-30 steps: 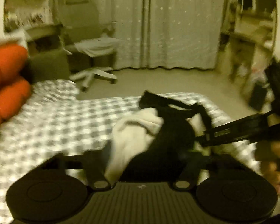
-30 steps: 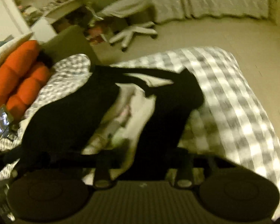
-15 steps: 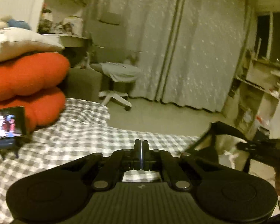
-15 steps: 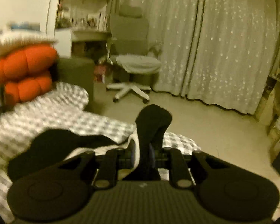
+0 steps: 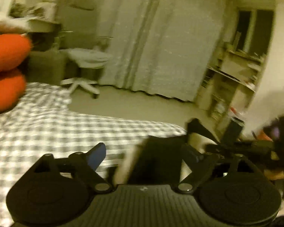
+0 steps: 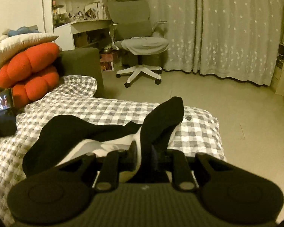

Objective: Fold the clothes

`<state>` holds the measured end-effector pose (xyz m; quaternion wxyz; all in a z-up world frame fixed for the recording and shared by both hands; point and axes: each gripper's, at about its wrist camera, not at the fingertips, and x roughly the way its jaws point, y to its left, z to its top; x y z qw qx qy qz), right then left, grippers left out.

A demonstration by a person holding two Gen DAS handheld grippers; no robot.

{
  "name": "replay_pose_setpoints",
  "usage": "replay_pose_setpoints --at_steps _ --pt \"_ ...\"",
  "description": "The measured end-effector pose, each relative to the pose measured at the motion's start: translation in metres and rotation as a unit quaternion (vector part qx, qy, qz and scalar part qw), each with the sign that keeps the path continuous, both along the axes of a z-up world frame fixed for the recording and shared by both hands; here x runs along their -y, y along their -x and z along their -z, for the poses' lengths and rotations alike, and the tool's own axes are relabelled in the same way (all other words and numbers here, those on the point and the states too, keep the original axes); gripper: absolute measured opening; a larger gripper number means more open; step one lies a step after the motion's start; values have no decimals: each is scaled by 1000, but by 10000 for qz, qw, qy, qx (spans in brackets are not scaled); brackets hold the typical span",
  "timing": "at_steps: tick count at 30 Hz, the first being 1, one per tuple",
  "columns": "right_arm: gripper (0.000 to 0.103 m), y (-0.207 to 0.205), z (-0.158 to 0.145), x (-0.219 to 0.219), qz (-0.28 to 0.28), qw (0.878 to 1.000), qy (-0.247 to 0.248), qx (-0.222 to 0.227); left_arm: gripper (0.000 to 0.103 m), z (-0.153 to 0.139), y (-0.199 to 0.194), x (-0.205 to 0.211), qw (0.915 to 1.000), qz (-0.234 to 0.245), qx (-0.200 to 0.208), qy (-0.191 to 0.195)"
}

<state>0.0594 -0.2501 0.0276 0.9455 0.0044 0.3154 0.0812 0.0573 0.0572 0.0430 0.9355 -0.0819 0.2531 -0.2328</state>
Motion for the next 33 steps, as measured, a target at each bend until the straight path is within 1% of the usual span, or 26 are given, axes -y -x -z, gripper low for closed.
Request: replay_pose_setpoints --at_steps 2,4,5,6,8,9,10,12,15,17,18,20,21,22,23,24,25,26,27,28,29,30,31,32,33 --pt "16 1 -2 2 -4 10000 -76 42 96 6 -6 18 9995 93 22 -296" --pt "16 1 -2 3 -29 9999 -118 54 96 14 -17 31 9983 123 -53 -570" --pt "16 1 -1 3 -39 9999 -103 47 88 16 -20 34 9979 142 -107 -621" --pt "16 2 -1 3 -48 9999 -89 40 51 16 -21 33 9980 167 -161 -582" --pt "16 1 0 4 -42 9999 -102 39 10 15 -23 31 9981 219 -269 -506" --pt "16 1 -1 5 -72 9999 -121 63 10 15 -24 30 9981 245 -323 -467" --pt "16 1 -2 7 -90 9998 -126 108 10 11 -22 25 9985 225 -295 -393" --pt "16 3 -5 4 -173 9995 -123 236 9 -5 -14 4 9998 71 -60 -157" --pt "16 16 -14 -7 -782 9946 -328 606 8 -21 -3 -38 9991 -331 209 165" --pt "16 23 -17 -19 -1209 9894 -303 741 8 -30 7 -67 9965 -708 369 261" --pt "16 23 -16 -25 -1351 9882 -265 666 8 -33 12 -82 9946 -895 439 296" --pt "16 13 -2 -36 -1435 9895 -21 140 8 -34 18 -104 9912 -1242 422 180" --pt "16 8 8 -43 -1464 9890 190 -128 8 -33 19 -113 9892 -1410 385 88" --pt "16 6 16 -50 -1550 9866 397 -328 8 -30 19 -120 9871 -1569 322 -73" --pt "17 5 22 -57 -1689 9829 545 -481 8 -22 14 -122 9854 -1665 178 -314" --pt "19 5 26 -63 -1817 9797 632 -571 8 -11 7 -122 9839 -1699 -27 -558" --pt "26 7 24 -64 -1898 9784 619 -544 8 0 0 -124 9830 -1662 -267 -730" --pt "32 8 20 -63 -1896 9794 536 -448 9 8 -6 -128 9832 -1599 -482 -731" --pt "48 8 14 -58 -1830 9818 386 -325 9 13 -10 -133 9831 -1597 -625 -632" --pt "60 7 7 -51 -1735 9844 181 -207 9 17 -14 -138 9828 -1595 -769 -533" --pt "63 3 2 -43 -1622 9867 -35 -133 9 22 -18 -143 9821 -1592 -912 -433" --pt "68 -4 -2 -35 -1505 9883 -220 -114 12 22 -19 -148 9823 -1585 -948 -305" --pt "70 -11 -3 -28 -1430 9891 -326 -157 15 18 -17 -150 9839 -1556 -866 -157" --pt "70 -19 -1 -23 -1390 9893 -383 -232 23 14 -15 -151 9858 -1489 -778 -33" --pt "70 -27 4 -20 -1345 9894 -401 -361 36 11 -14 -150 9875 -1410 -700 36"
